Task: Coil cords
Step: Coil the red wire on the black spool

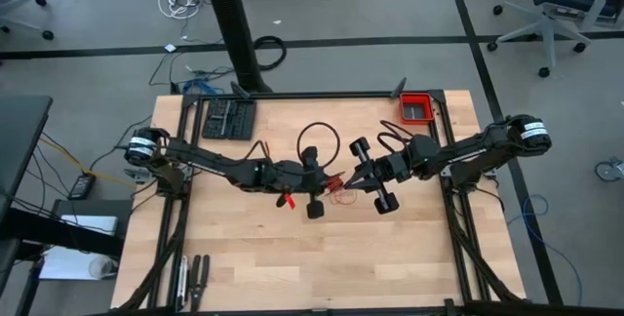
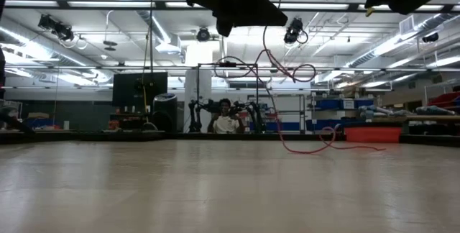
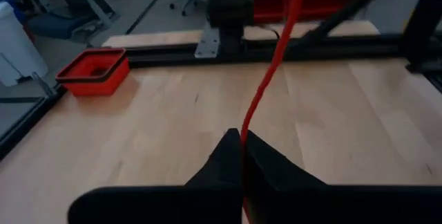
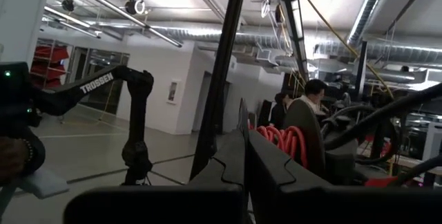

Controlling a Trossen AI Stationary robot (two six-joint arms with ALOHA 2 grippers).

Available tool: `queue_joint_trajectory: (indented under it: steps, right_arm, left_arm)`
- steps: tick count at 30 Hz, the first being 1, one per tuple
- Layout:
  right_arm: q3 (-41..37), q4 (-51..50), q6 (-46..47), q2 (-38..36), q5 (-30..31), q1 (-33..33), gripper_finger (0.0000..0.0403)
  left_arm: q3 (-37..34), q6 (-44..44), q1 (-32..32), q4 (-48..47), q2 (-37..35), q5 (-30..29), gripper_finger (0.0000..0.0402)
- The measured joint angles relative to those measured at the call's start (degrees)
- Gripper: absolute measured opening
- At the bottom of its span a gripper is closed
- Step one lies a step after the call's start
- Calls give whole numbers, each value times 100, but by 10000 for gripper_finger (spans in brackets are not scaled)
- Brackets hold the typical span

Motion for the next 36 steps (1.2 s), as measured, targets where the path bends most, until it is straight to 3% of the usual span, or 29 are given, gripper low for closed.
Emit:
queue_joint_trajectory:
  steps: [15, 22, 26, 32, 36]
  right_arm:
    - [0, -3273, 137, -1466, 819, -354, 1]
    - [1, -4236, 834, -1628, 1069, -548, 1]
    - [0, -4863, 1001, -1627, 1280, -672, 1]
    - [0, -5119, 1540, -1600, 937, -872, 1]
    - [3, -4958, 1790, -1397, 663, -885, 1]
  left_arm:
    - [-2, 4, -27, -1992, -1078, 187, 0]
    - [-2, 315, -126, -2231, -1225, -577, 0]
    - [-2, 548, -127, -2233, -1225, -691, 0]
    - [-2, 1174, -198, -2009, -1225, -1621, 0]
    - [-2, 1501, -261, -1451, -1216, -1710, 0]
